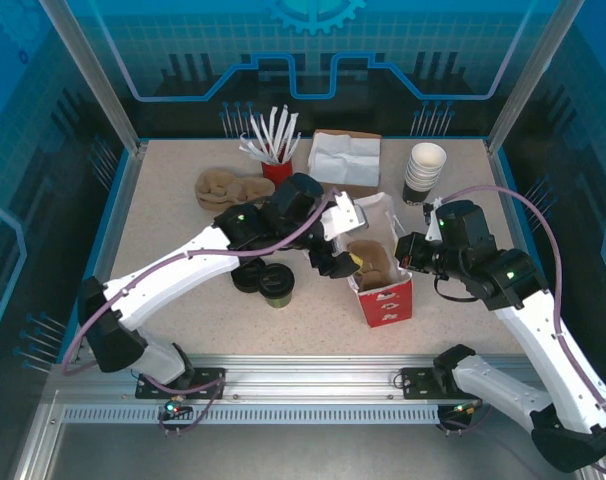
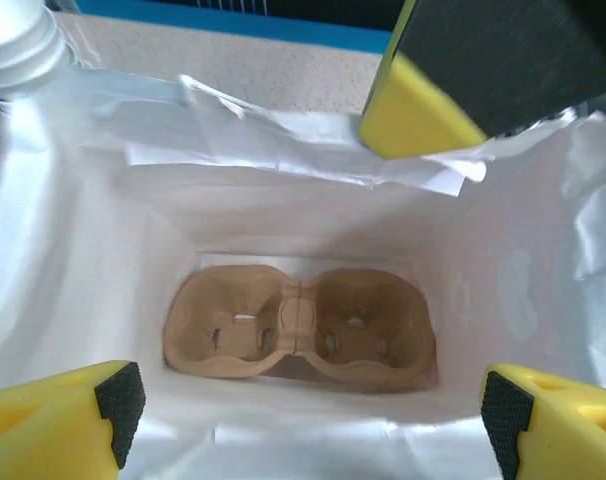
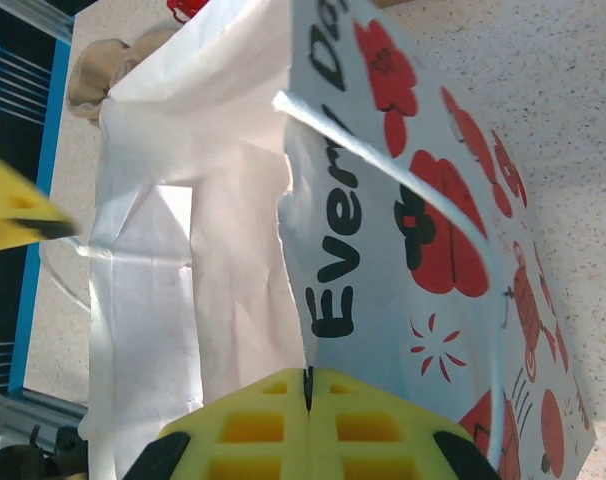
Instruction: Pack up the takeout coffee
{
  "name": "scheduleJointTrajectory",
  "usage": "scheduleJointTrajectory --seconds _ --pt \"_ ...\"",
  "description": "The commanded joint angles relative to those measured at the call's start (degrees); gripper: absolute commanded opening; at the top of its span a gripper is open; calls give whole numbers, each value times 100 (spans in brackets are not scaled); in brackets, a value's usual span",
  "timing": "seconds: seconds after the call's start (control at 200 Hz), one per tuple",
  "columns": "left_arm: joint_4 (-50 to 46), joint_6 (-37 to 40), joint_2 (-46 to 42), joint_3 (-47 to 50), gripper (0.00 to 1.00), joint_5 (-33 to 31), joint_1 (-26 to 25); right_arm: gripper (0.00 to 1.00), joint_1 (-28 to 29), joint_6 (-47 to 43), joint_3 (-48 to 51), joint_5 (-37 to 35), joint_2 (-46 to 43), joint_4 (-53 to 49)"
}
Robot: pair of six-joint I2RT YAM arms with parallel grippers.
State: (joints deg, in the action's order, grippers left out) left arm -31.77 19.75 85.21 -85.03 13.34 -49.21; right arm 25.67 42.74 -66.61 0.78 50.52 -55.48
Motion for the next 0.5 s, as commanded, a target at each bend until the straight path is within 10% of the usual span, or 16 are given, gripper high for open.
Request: scheduleJointTrajectory --seconds 0.0,0.2,0.495 --pt "-102 -239 -307 -145 89 -220 70 0 -203 206 139 167 -103 65" --pt "-67 -403 -587 -4 90 -255 124 0 -707 95 98 213 -104 -241" --pt "-45 -560 -876 279 91 -368 135 27 -1390 -886 -445 -110 8 -1253"
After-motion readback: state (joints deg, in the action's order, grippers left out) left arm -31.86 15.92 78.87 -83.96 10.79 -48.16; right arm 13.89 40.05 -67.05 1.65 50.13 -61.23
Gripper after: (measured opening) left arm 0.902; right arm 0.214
